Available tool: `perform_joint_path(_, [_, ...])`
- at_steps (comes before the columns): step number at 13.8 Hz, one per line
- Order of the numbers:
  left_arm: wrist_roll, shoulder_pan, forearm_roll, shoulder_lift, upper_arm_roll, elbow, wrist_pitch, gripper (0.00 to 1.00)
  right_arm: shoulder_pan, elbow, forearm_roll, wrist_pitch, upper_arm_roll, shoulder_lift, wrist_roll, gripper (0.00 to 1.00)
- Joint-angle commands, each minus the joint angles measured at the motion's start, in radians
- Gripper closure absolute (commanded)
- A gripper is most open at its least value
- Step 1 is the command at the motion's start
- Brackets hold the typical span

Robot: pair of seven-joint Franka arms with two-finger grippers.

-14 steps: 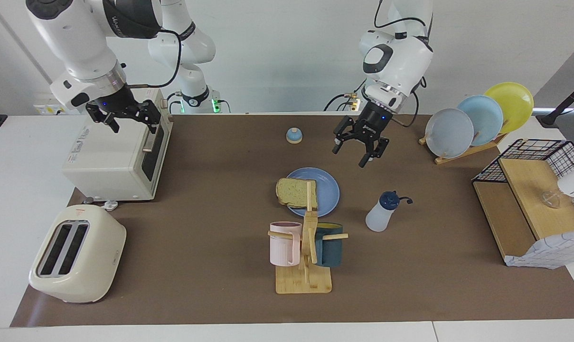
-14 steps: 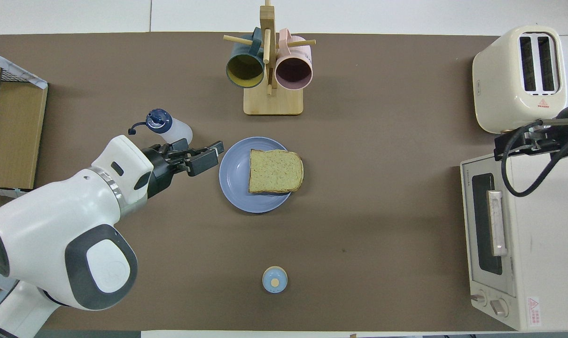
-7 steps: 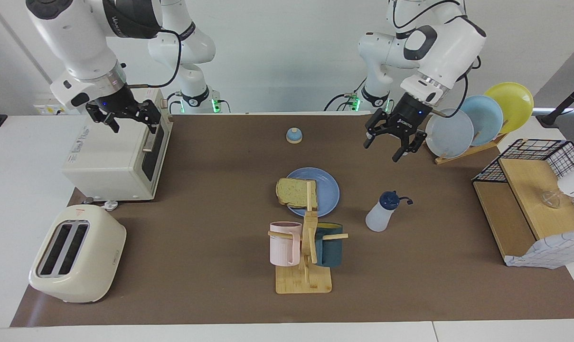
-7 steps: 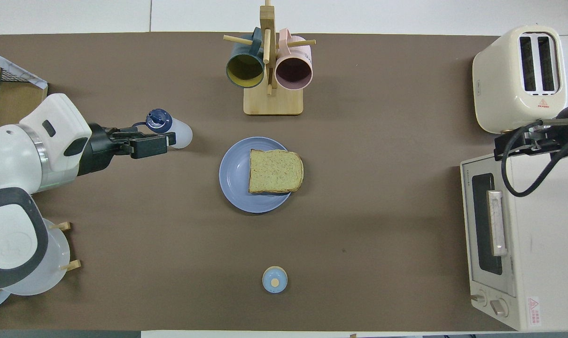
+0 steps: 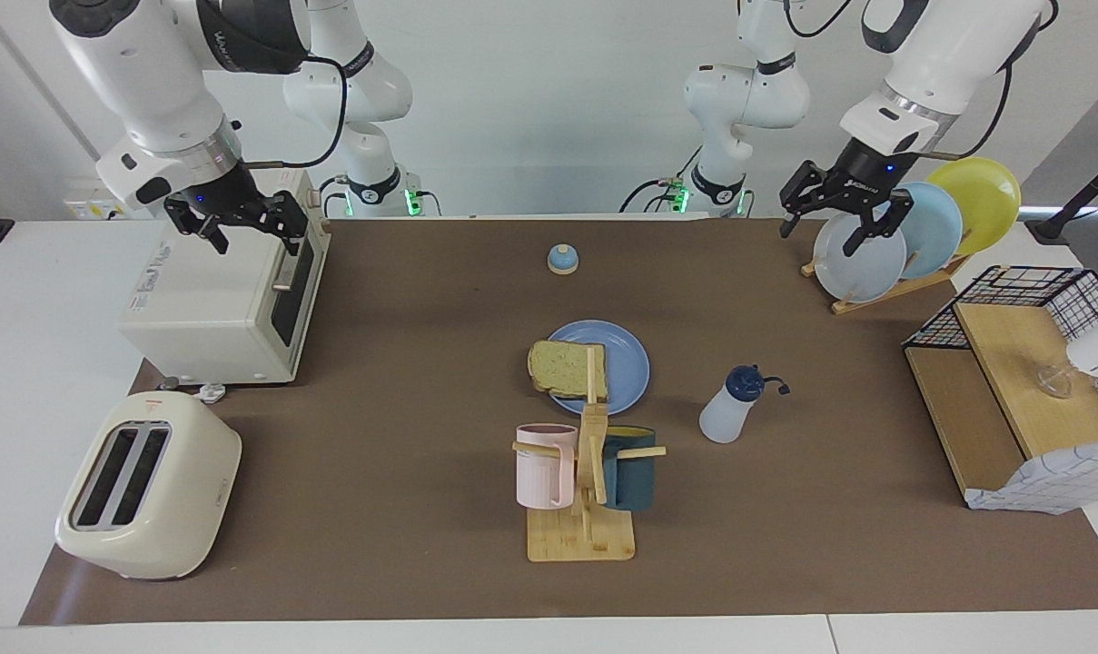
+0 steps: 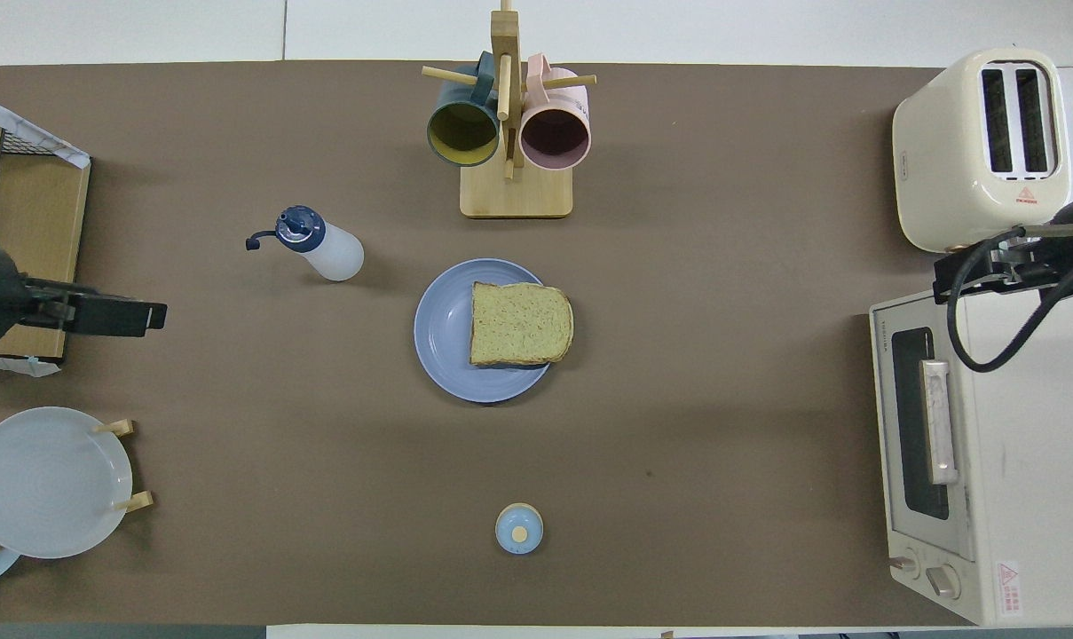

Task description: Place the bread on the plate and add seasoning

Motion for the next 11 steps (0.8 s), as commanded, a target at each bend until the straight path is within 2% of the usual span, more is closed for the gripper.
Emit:
perform_joint_path(1, [0.008,0.007,0.102,0.008,-0.001,0.051,-0.153,0.0,-0.013,-0.014,0.02,0.008,0.005,-0.016,-0.026,0.0])
perform_joint_path(5, [0.044,0.069,0.124,-0.016,0.01,0.034,-0.241,0.0,-0.013,-0.016,0.02,0.006,0.005,-0.016,-0.026,0.0])
perform_joint_path(11, [-0.113,0.069,0.126,-0.003,0.005,0.051,-0.155,0.0,-0.013,-0.014,0.02,0.006,0.005,-0.016,-0.026,0.0])
